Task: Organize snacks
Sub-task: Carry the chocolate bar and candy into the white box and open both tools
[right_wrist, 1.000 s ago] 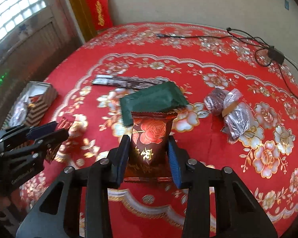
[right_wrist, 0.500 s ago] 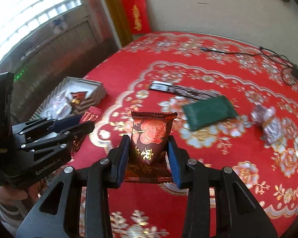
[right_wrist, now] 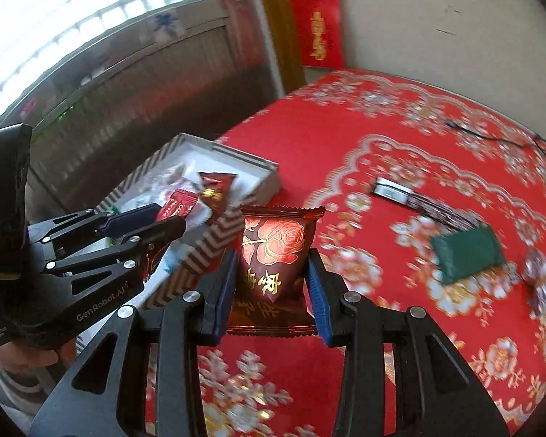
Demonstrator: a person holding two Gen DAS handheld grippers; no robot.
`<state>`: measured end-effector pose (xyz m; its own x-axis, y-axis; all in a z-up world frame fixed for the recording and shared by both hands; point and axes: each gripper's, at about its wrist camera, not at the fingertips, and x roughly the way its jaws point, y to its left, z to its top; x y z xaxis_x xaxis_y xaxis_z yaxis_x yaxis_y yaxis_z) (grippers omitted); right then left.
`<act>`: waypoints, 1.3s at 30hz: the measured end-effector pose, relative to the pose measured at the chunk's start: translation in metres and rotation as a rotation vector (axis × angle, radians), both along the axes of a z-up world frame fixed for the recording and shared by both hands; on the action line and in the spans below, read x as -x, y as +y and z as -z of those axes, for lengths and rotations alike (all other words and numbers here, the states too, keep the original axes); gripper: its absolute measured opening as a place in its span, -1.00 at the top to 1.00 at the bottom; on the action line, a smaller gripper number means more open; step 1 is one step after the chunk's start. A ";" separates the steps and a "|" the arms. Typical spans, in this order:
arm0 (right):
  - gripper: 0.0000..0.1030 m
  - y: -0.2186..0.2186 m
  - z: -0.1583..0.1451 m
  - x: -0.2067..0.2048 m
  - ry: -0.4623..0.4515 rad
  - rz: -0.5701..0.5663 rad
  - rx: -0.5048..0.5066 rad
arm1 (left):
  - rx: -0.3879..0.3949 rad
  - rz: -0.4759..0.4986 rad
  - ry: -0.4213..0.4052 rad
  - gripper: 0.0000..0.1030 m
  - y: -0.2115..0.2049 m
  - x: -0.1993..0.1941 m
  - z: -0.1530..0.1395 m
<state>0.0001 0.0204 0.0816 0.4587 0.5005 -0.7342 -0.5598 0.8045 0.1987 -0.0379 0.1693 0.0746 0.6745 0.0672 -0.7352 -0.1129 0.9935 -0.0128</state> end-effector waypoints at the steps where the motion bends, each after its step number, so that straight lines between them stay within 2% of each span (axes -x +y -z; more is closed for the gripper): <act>1: 0.29 0.006 0.000 0.000 -0.001 -0.011 -0.001 | -0.001 -0.014 -0.001 0.43 0.006 0.002 0.000; 9: 0.29 0.056 0.000 0.002 0.002 -0.107 0.004 | 0.006 -0.113 0.012 0.43 0.056 0.018 0.005; 18: 0.29 0.104 0.015 0.008 0.038 -0.206 0.032 | 0.025 -0.170 0.036 0.43 0.089 0.033 0.018; 32: 0.29 0.142 0.046 0.030 0.107 -0.306 0.084 | 0.017 -0.201 0.036 0.43 0.099 0.032 0.027; 36: 0.29 0.143 0.051 0.033 0.117 -0.317 0.092 | 0.014 -0.210 0.035 0.37 0.098 0.031 0.027; 38: 0.26 0.142 0.047 0.037 0.098 -0.307 0.075 | 0.012 -0.213 0.036 0.36 0.097 0.031 0.027; 39: 0.12 0.141 0.045 0.038 0.089 -0.298 0.067 | 0.010 -0.216 0.039 0.35 0.098 0.029 0.028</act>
<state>-0.0378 0.1609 0.0363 0.2320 0.5522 -0.8008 -0.7557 0.6207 0.2090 -0.0670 0.2670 0.0466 0.6164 0.1998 -0.7617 -0.3236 0.9461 -0.0137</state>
